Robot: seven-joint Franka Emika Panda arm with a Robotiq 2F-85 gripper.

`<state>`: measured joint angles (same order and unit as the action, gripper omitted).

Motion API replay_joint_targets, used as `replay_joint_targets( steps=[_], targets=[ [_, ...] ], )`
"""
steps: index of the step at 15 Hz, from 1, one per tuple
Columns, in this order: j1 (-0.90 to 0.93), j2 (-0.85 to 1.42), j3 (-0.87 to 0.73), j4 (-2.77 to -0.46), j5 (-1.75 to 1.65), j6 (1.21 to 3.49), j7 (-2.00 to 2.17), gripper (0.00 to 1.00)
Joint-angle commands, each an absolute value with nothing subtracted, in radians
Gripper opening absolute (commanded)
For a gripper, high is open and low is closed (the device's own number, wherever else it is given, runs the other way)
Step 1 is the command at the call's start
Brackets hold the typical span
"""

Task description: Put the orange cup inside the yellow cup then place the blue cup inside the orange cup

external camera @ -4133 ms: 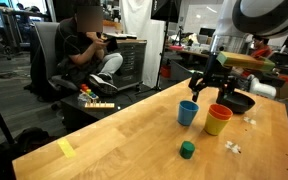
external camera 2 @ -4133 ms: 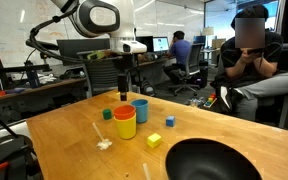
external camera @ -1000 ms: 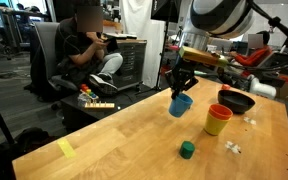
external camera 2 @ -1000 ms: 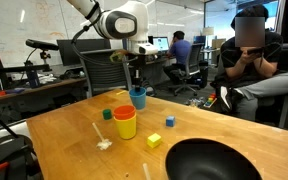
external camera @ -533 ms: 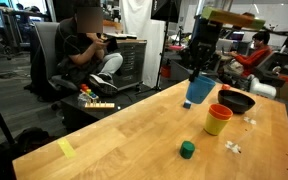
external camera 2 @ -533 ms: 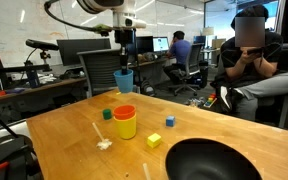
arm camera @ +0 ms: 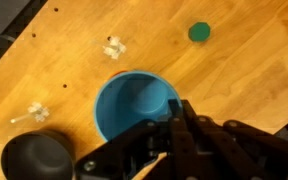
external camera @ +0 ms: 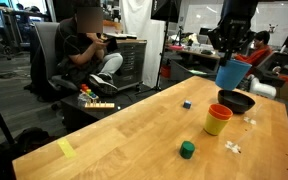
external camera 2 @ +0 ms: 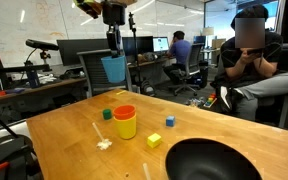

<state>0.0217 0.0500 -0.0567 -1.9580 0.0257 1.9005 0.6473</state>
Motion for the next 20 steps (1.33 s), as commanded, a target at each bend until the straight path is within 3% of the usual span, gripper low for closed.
replay_joint_targets(
  steps=[1,20],
  targets=[
    [-0.004,0.005,-0.058,-2.025,-0.021,1.914,0.674,0.01],
    [-0.066,0.124,-0.087,-2.114,0.061,2.148,0.594,0.01]
  ],
)
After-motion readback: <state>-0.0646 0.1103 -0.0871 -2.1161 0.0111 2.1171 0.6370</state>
